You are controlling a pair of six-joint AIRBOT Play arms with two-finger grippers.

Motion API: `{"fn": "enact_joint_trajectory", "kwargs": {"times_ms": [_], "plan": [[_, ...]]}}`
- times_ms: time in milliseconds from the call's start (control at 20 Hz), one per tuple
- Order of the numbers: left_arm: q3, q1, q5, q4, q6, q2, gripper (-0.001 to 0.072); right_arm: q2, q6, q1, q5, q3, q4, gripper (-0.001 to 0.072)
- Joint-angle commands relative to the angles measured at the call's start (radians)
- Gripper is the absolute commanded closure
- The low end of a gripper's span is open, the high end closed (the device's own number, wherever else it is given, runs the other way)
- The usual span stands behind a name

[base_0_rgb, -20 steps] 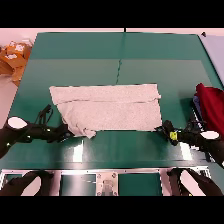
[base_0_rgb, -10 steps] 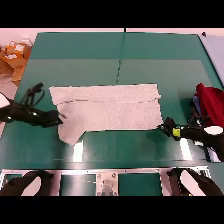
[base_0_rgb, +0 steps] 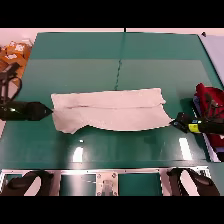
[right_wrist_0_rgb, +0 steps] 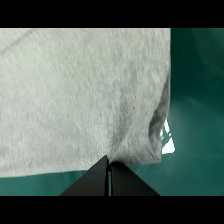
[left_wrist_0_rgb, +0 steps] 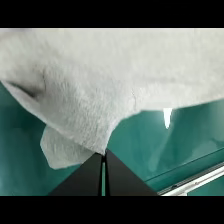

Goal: Fold the shirts.

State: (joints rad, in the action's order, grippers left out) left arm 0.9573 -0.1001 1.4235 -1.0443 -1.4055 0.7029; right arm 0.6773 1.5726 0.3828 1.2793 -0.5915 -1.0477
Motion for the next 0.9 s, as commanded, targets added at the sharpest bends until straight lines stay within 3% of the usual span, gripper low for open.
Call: {"fn": "enact_joint_trajectory", "kwargs": {"times_ms": [0, 100, 250, 400, 650, 850], "plan": [[0.074, 0.000, -0.085, -0.021, -0.008, -0.019, 0.0688, -0.023, 0.043, -0.002, 0.048, -0.091, -0.052, 0.0701], [0.077, 0.000, -0.175, -0.009, 0.009, 0.030, 0.0688, 0.039, 0.031, -0.003, -0.037, -0.092, -0.023, 0.0701], [0.080, 0.000, -0.237, 0.089, 0.115, 0.208, 0.0688, 0.213, -0.055, -0.060, -0.187, -0.098, 0.097, 0.0700], [0.105, -0.001, -0.309, 0.068, 0.129, 0.363, 0.0688, 0.431, -0.089, -0.136, -0.348, -0.188, 0.132, 0.0700], [0.106, -0.001, -0.343, 0.065, 0.144, 0.547, 0.0688, 0.774, -0.115, -0.191, -0.364, -0.459, 0.132, 0.0700], [0.106, -0.001, -0.391, 0.088, 0.185, 0.682, 0.0686, 0.934, -0.107, -0.201, -0.364, -0.603, 0.132, 0.0699]]}}
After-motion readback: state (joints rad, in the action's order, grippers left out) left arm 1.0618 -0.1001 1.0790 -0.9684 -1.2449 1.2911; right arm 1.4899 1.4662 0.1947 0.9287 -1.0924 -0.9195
